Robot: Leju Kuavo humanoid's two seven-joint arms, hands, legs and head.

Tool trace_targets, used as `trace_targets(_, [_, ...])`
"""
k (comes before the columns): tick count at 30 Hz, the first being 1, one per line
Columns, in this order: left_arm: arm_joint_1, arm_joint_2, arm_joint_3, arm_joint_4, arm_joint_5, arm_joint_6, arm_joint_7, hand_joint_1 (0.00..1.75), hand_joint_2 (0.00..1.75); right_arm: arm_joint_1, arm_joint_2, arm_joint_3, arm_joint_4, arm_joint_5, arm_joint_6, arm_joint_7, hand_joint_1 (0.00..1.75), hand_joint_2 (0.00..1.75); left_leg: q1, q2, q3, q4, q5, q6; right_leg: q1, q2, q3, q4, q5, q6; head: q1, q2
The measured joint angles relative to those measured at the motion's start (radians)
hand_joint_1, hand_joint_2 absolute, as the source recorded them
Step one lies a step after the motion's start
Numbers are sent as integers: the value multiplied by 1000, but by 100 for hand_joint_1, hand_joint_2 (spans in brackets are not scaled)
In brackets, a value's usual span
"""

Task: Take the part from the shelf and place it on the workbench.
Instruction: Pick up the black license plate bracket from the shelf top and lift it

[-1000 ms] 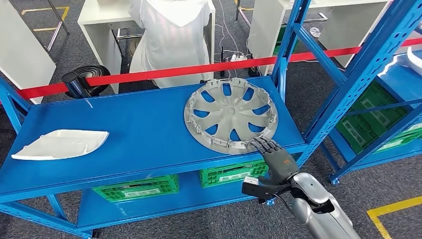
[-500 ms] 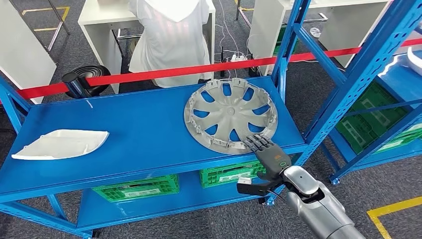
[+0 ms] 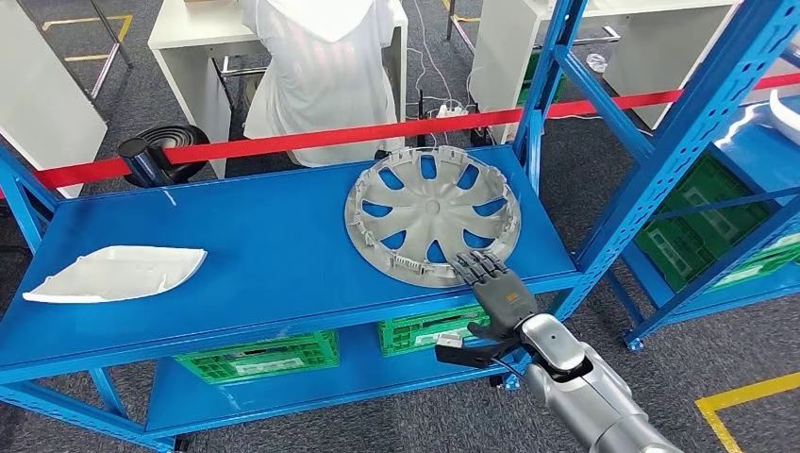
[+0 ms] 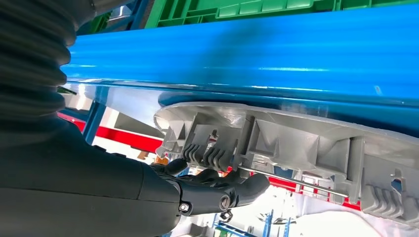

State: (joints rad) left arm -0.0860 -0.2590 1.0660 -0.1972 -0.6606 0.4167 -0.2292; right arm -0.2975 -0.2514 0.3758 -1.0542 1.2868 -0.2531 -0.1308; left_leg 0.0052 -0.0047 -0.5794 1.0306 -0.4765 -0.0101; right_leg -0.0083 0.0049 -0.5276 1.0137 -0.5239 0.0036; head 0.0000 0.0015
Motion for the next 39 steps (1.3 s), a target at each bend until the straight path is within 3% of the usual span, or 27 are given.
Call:
trace_targets(10, [1,0,2,0,-14,3,-1,0,0,71,1,-50,-59,-1,-37,29,0,0,0,-1,-1,0,0,0,0,0,0,0,0,0,0,0])
trace_targets(17, [2,0,2,0,-31,1,-7,0,0,163,-4,-158,-170,-12,-61,36,0,0,0,-1,-2,0,0,0,0,-1,-1,0,0,0,0,0])
trace_targets(26, [3,0,2,0,-50,-3,-13,0,0,283,-10,-311,-324,-55,-21,-8,0,0,0,-1,-2,0,-1,0,0,-1,-1,0,0,0,0,0])
trace_targets(34, [2,0,2,0,-50,-5,-13,0,0,333,-13,-372,-389,-70,-7,-21,0,0,0,0,-1,0,-1,0,0,0,-2,0,0,0,0,0])
trace_targets(37, [2,0,2,0,-50,-5,-13,0,0,337,-13,-381,-397,-71,-5,-23,0,131,0,0,-1,0,-1,0,0,0,-2,0,0,0,0,0])
trace_targets(38, [2,0,2,0,-50,-6,-14,0,0,337,-14,-384,-399,-74,-2,-27,0,131,0,0,-1,0,-1,0,0,0,-2,0,0,0,0,0])
trace_targets(39, [2,0,2,0,-50,-6,-14,0,0,337,-16,-387,-400,-80,4,-35,0,87,0,0,-1,0,-1,0,0,0,-2,0,0,0,0,0])
